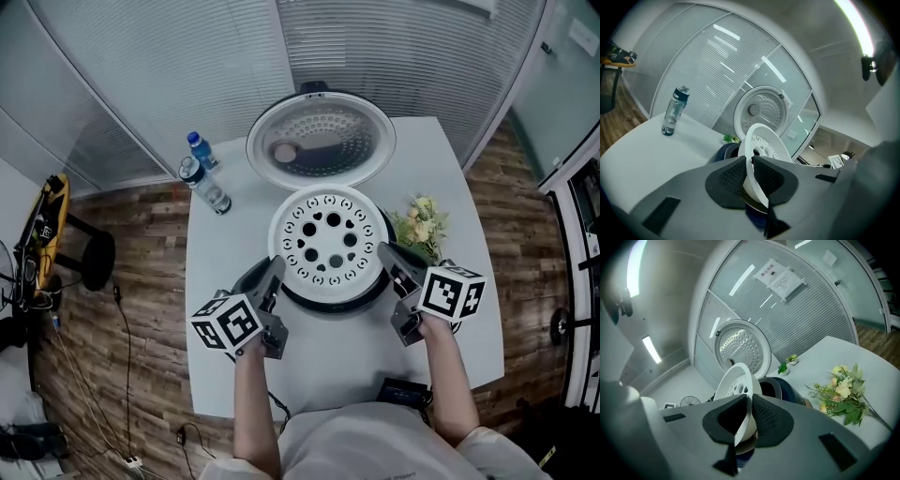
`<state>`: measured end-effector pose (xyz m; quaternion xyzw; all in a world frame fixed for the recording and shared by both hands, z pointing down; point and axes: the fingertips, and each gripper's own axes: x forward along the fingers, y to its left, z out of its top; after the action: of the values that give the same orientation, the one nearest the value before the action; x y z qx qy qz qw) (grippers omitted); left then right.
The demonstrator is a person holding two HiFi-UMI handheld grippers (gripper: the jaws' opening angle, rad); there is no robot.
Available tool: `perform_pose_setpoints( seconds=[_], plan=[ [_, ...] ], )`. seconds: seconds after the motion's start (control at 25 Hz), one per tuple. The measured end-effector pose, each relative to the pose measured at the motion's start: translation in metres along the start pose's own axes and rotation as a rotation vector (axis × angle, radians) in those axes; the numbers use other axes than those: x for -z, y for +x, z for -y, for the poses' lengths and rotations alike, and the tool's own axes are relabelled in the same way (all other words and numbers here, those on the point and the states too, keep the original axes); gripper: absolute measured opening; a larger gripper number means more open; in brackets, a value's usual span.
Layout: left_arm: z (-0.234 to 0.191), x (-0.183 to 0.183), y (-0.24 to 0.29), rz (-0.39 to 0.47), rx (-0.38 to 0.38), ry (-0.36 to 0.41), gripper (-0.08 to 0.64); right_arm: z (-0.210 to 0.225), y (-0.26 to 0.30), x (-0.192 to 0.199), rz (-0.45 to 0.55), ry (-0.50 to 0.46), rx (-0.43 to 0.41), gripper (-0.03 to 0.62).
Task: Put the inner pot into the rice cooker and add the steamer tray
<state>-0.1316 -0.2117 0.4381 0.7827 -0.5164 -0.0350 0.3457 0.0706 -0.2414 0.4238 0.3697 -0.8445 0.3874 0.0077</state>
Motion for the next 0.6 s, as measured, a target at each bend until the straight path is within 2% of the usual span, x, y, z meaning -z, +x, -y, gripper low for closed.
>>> perform_pose_setpoints(
  seconds=[0.44,0.6],
  plan=[
    [-0.007,0.004,0.01,-0.026,-0.013,0.022,0.051,0.009,0.006,0.006,-0.022,-0.024,0.037,0.049],
    [-0.009,0.006,0.012,-0.046,-0.034,0.055,0.051,0.01,0.008,0.007,-0.031,-0.036,0.047,0.049]
  ],
)
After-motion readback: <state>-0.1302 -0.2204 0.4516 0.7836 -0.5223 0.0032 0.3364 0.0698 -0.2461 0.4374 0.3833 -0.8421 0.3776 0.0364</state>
